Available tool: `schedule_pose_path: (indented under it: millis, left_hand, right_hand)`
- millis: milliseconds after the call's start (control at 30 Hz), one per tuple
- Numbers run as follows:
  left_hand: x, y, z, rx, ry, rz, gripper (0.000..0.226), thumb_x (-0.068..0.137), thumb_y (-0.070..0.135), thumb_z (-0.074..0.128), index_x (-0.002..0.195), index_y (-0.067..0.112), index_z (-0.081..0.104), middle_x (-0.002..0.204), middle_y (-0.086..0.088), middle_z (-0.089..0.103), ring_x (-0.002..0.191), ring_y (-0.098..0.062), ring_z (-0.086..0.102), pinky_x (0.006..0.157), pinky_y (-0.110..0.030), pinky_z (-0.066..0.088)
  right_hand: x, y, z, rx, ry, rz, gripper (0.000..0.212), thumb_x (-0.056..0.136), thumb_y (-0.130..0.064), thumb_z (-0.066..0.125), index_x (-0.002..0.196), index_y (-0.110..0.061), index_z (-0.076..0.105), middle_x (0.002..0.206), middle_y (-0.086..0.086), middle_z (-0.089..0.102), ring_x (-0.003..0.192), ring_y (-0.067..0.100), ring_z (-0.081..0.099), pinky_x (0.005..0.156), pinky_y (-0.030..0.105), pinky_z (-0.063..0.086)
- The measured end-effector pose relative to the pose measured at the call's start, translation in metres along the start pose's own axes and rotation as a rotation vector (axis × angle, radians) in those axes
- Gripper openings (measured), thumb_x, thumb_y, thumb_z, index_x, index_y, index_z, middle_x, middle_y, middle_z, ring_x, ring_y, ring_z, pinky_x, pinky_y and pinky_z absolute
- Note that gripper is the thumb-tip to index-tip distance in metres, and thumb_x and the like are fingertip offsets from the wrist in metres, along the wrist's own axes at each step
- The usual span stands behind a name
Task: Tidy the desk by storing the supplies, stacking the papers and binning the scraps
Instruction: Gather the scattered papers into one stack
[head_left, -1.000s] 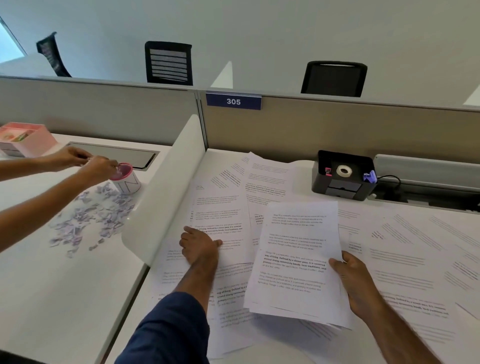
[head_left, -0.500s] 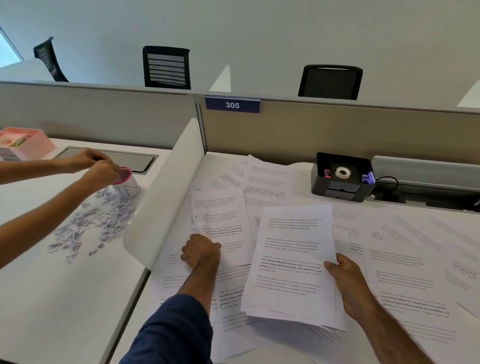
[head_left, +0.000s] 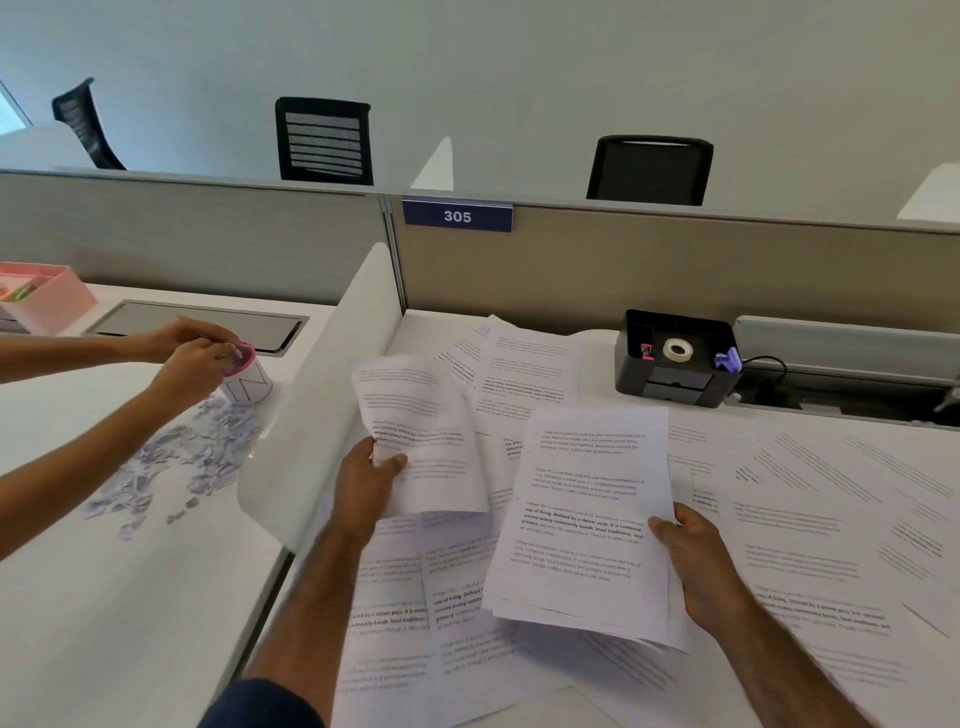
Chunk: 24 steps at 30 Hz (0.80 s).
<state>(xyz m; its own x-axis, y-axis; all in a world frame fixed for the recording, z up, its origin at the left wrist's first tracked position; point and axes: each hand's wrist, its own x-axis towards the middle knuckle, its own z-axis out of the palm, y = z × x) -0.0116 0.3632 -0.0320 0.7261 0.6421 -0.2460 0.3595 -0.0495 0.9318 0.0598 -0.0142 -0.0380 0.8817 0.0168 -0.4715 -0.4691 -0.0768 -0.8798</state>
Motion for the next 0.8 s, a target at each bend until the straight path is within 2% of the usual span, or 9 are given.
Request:
schedule_pose_path:
  millis: [67,167,267,367,500,567,600,700,800]
  left_hand:
    - [-0.013,0.014,-0.012,-0.227,-0.134,-0.046,0.029,0.095,0.003,0.068,0.123,0.010,0.069,0.115,-0.008,0.078,0.104,-0.030,0.075,0.094,-0.047,0.059]
    - [-0.040,0.028,-0.010,-0.348,-0.321,-0.110,0.033,0.095,0.001,0.066,0.127,0.006,0.065,0.118,-0.012,0.077,0.107,-0.033,0.074,0.093,-0.047,0.060]
    - [-0.063,0.024,0.006,-0.254,-0.403,-0.203,0.036,0.090,0.001,0.072,0.125,0.007,0.065,0.117,-0.012,0.077,0.103,-0.033,0.076,0.091,-0.050,0.061]
    - [-0.078,0.016,0.022,-0.063,-0.373,-0.219,0.038,0.085,0.013,0.083,0.119,0.013,0.064,0.115,-0.008,0.077,0.095,-0.028,0.078,0.091,-0.053,0.061]
    - [-0.091,0.021,0.034,0.247,-0.290,-0.149,0.039,0.084,0.045,0.081,0.111,0.023,0.063,0.106,0.008,0.072,0.093,-0.015,0.071,0.082,-0.035,0.061]
    - [-0.084,0.027,0.026,0.245,-0.368,-0.142,0.045,0.084,0.059,0.073,0.109,0.023,0.066,0.102,0.008,0.073,0.094,-0.014,0.070,0.080,-0.032,0.058]
    - [-0.076,0.028,0.021,0.112,-0.430,-0.188,0.052,0.084,0.061,0.071,0.115,0.019,0.068,0.107,0.002,0.076,0.100,-0.020,0.073,0.088,-0.038,0.059]
    - [-0.061,0.032,0.018,-0.425,-0.565,-0.366,0.041,0.099,0.035,0.065,0.132,0.010,0.065,0.126,-0.015,0.073,0.118,-0.035,0.069,0.102,-0.053,0.056]
    - [-0.060,0.040,0.030,-0.393,-0.632,-0.288,0.035,0.098,0.016,0.065,0.133,0.006,0.064,0.128,-0.020,0.071,0.116,-0.039,0.069,0.100,-0.056,0.055]
  right_hand:
    - [0.001,-0.002,0.003,0.024,-0.007,0.000,0.023,0.099,-0.006,0.055,0.116,-0.016,0.067,0.113,0.009,0.073,0.103,0.033,0.068,0.095,0.048,0.053]
    - [0.000,-0.005,0.013,0.061,-0.033,0.009,0.024,0.099,-0.005,0.055,0.118,-0.013,0.066,0.110,0.010,0.073,0.101,0.033,0.068,0.092,0.046,0.055]
    - [-0.003,-0.011,0.024,0.109,-0.079,0.025,0.022,0.099,-0.006,0.055,0.117,-0.013,0.067,0.106,0.011,0.075,0.099,0.033,0.070,0.082,0.042,0.059]
    - [-0.004,-0.016,0.032,0.138,-0.112,0.035,0.022,0.099,-0.008,0.056,0.116,-0.014,0.068,0.107,0.011,0.076,0.099,0.034,0.070,0.081,0.043,0.059]
    - [-0.005,-0.017,0.036,0.179,-0.146,0.049,0.025,0.098,-0.008,0.058,0.120,-0.014,0.068,0.111,0.012,0.075,0.103,0.038,0.069,0.092,0.056,0.054]
    - [-0.008,-0.021,0.037,0.180,-0.185,0.045,0.027,0.097,-0.009,0.059,0.121,-0.015,0.068,0.113,0.012,0.074,0.105,0.040,0.068,0.094,0.058,0.052]
    - [-0.009,-0.022,0.037,0.167,-0.204,0.039,0.027,0.097,-0.009,0.059,0.122,-0.016,0.067,0.114,0.012,0.074,0.107,0.040,0.067,0.096,0.059,0.051]
    - [-0.012,-0.026,0.040,0.165,-0.261,0.022,0.028,0.098,-0.011,0.059,0.124,-0.016,0.066,0.117,0.011,0.073,0.110,0.038,0.066,0.101,0.057,0.049]
    - [-0.013,-0.033,0.047,0.182,-0.228,0.017,0.031,0.101,-0.031,0.055,0.128,-0.020,0.065,0.125,0.005,0.070,0.115,0.028,0.066,0.106,0.048,0.047]
